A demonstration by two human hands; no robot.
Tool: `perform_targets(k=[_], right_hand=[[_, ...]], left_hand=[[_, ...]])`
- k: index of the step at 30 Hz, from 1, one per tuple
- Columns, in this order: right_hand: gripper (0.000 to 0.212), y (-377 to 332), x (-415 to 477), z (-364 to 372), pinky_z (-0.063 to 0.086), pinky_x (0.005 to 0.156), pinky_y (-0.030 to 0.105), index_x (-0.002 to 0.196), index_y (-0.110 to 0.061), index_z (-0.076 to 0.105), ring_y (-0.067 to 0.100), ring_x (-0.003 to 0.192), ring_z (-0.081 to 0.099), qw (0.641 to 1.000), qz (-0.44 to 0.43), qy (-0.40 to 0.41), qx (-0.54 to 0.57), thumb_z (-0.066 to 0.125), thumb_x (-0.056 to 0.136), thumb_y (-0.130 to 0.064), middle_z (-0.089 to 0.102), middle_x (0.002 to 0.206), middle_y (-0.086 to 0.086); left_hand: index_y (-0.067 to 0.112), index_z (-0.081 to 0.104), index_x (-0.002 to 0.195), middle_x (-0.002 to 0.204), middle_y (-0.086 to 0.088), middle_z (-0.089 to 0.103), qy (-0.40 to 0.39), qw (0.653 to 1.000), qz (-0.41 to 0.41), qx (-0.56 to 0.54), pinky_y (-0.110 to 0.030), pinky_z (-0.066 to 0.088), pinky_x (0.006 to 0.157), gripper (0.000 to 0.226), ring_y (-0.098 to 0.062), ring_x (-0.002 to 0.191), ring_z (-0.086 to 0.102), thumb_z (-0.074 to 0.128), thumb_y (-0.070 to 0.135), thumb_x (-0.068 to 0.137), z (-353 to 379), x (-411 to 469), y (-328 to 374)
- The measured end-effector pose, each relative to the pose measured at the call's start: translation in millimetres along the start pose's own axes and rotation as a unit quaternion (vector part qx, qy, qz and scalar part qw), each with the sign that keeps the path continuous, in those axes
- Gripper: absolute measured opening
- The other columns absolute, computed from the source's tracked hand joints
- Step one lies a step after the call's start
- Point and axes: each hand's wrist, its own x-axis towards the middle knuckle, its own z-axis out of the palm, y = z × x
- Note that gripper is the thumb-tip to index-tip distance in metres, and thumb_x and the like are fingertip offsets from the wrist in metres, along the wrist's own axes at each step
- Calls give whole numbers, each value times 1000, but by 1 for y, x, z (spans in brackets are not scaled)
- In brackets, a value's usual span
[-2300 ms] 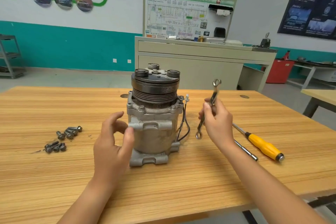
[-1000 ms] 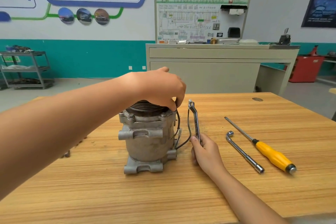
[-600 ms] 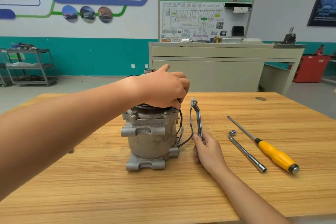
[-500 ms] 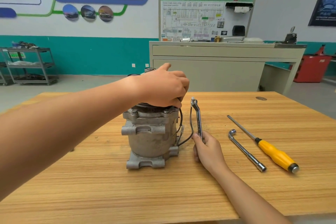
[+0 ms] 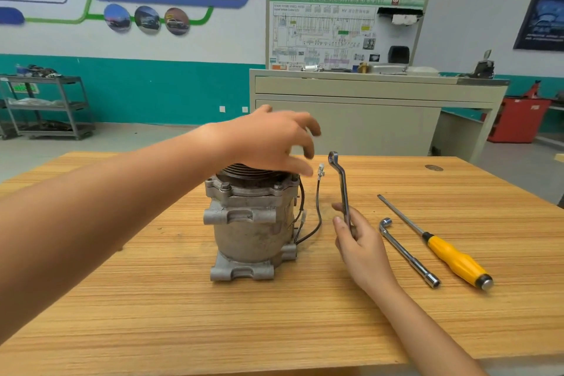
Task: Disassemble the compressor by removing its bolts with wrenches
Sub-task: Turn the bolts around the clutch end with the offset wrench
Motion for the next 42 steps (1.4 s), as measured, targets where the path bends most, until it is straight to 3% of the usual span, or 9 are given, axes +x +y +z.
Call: perform_targets(k=[3, 7, 11, 20, 25, 29, 32, 36, 42], right_hand=[[26, -19, -4, -20, 37, 52, 7, 117, -40, 50, -9, 54, 46, 996, -24, -21, -80, 39, 93, -38, 51, 57, -26], [40, -54, -2, -42, 39, 53, 22, 132, -41, 44, 3, 53, 46, 957, -83, -59, -270, 37, 92, -42, 56, 63, -18], [42, -78, 1, -54, 33, 50, 29, 138, -46, 26, 17, 64, 57, 855, -125, -80, -497, 23, 96, -46, 50, 60, -8], [65, -125, 16, -54, 28, 35, 24, 144, -15, 8, 15, 43, 36, 623, -198, -142, -744, 41, 88, -6, 37, 53, -4], [56, -119, 21, -57, 28, 37, 23, 145, -15, -1, 15, 44, 37, 609, -236, -160, -740, 28, 97, -21, 39, 52, -4], [50, -106, 57, -78, 25, 39, 22, 142, -21, 8, 10, 43, 33, 572, -269, -173, -756, 32, 98, -20, 47, 63, -7], [41, -85, 87, -77, 38, 46, 22, 122, -9, 47, 16, 46, 44, 611, -316, -125, -715, 57, 83, 2, 51, 65, 0], [25, -53, 115, -31, 49, 77, 57, 80, 6, 65, 30, 55, 64, 731, -378, 14, -568, 69, 61, 22, 67, 67, 20], [31, -48, 106, -25, 53, 63, 45, 111, 5, 61, 34, 58, 63, 827, -321, 42, -460, 58, 80, 11, 66, 69, 20]], left_hand=[[18, 63, 114, 131, -2, 50, 83, 975, -117, -169, -32, 38, 91, 41, -16, 112, 48, 41, 46, 94, -4, -7, -12], [6, 64, 106, 100, -15, 64, 69, 960, -205, -175, -36, 46, 74, 50, -29, 90, 57, 33, 43, 99, 0, -3, -12], [4, 67, 94, 85, -14, 62, 107, 946, -252, -174, -33, 43, 67, 47, -30, 82, 58, 35, 39, 99, 3, 1, -13], [6, 65, 107, 97, -12, 63, 61, 934, -307, -173, -28, 35, 62, 45, -23, 78, 52, 39, 41, 97, 1, 7, -31], [11, 55, 129, 129, -12, 55, 0, 928, -332, -169, -35, 36, 87, 57, -30, 111, 49, 34, 52, 96, 8, 10, -45], [11, 55, 128, 128, -13, 55, 20, 930, -323, -176, -31, 33, 80, 59, -29, 109, 50, 31, 54, 96, 12, 11, -44], [10, 53, 130, 131, -14, 54, 23, 929, -325, -178, -33, 32, 81, 63, -32, 117, 49, 28, 56, 96, 12, 11, -44], [9, 52, 131, 134, -14, 52, 25, 925, -331, -185, -36, 35, 89, 66, -32, 120, 47, 26, 58, 96, 12, 9, -42], [9, 50, 133, 137, -14, 49, 19, 925, -329, -188, -38, 34, 97, 66, -31, 124, 45, 25, 58, 96, 10, 8, -40]])
